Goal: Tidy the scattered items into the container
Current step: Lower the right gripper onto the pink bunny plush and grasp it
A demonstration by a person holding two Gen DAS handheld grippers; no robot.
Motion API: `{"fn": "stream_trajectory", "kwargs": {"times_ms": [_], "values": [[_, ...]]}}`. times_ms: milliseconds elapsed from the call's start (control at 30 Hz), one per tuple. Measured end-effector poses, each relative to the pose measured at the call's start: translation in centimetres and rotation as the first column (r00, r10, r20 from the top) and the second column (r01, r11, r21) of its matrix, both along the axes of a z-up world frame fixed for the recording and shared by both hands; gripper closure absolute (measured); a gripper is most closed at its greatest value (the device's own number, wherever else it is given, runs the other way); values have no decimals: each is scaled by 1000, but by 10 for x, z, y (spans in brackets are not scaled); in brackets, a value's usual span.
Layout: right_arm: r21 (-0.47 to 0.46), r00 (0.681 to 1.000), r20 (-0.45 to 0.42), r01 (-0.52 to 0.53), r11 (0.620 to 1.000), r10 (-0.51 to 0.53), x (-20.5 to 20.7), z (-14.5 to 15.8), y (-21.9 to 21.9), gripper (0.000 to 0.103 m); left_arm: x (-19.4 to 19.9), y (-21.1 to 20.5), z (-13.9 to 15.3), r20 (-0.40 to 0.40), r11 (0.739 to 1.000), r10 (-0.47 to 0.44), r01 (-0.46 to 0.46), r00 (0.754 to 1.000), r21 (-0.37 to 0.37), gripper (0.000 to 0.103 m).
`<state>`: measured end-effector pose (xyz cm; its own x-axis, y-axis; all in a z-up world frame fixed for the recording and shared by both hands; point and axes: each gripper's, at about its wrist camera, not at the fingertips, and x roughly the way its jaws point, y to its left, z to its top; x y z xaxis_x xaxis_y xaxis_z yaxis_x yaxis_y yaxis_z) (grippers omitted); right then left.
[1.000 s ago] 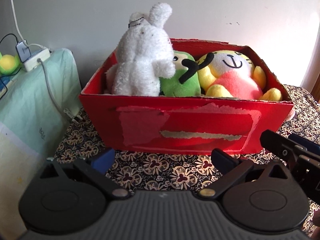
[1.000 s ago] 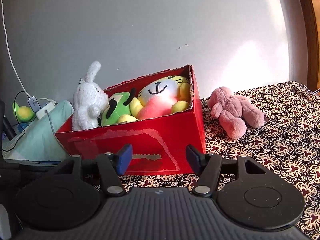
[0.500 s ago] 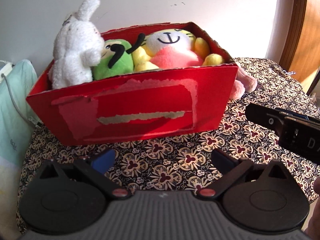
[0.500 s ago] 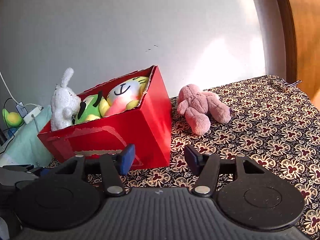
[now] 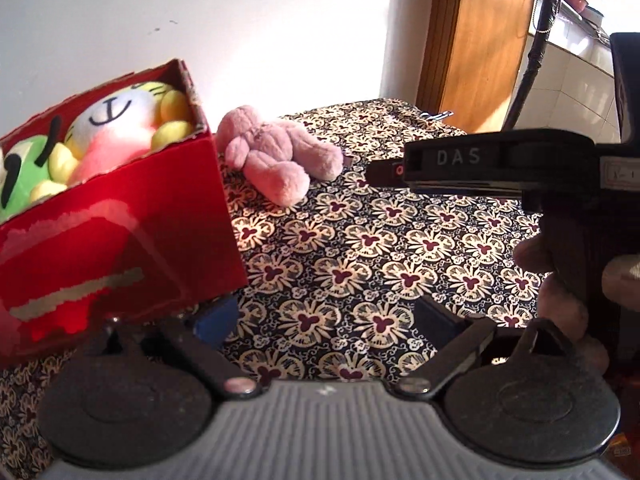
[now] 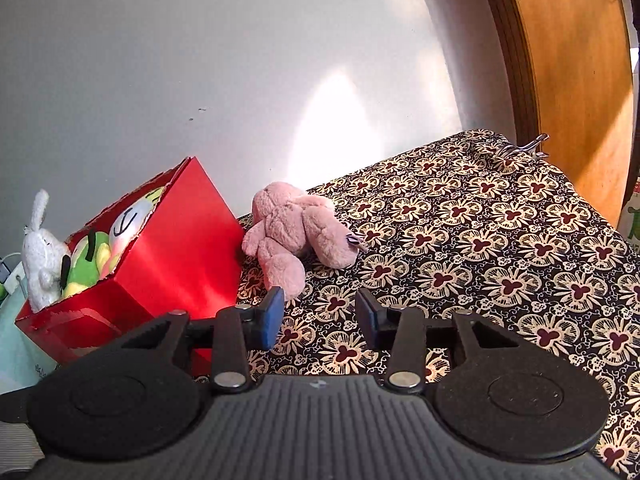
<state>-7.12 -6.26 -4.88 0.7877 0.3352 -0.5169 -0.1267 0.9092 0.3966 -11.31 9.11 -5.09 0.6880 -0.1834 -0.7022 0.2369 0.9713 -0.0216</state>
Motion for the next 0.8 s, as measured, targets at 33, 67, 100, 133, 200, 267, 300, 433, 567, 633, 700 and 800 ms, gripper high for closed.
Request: {"fn": "stream_trajectory", "kwargs": {"times_ms": [33, 67, 100, 133, 200, 267, 300, 433, 567, 633, 700, 800], "values": [[-4, 1000, 0, -8, 1000, 8, 5, -1, -2, 59, 4, -5, -2, 12, 1000, -21, 21, 1000, 1, 8], [-13, 1000, 0, -18, 1000, 18, 12, -2, -2, 59, 8, -8, -3, 16, 1000, -31, 31, 999, 3, 8], [-23, 1000, 1, -26, 999, 26, 17, -2, -3, 59, 14, -12, -5, 20, 999, -41, 41, 999, 7, 8], [-34, 999, 1, -33, 999, 33, 23, -3, -4, 59, 20, -16, -7, 22, 999, -50, 50, 998, 10, 8], [-55, 999, -2, -48, 997, 48, 34, -5, -5, 60, 27, -23, -11, 25, 997, -71, 71, 997, 17, 8], [-66, 998, -17, -68, 996, 67, 47, -8, -8, 60, 33, -31, -13, 32, 996, -89, 88, 995, 31, 8], [-66, 997, -23, -76, 995, 75, 52, -8, -10, 60, 36, -35, -15, 38, 995, -97, 95, 995, 39, 8], [-85, 993, -33, -118, 989, 115, 71, -8, -14, 60, 51, -43, -18, 57, 995, -92, 89, 994, 46, 5], [-135, 985, -49, -172, 976, 167, 87, -8, -12, 59, 68, -46, -21, 71, 997, -68, 65, 995, 50, 3], [-166, 979, -55, -200, 965, 194, 93, -7, -10, 60, 74, -49, -23, 77, 996, -72, 67, 994, 64, 3], [-178, 970, -57, -243, 954, 236, 99, -7, -8, 60, 79, -52, -26, 88, 995, -74, 68, 993, 73, 3], [-203, 956, -56, -294, 934, 289, 107, -6, -1, 60, 86, -53, -34, 94, 994, -70, 62, 993, 85, 2]]}}
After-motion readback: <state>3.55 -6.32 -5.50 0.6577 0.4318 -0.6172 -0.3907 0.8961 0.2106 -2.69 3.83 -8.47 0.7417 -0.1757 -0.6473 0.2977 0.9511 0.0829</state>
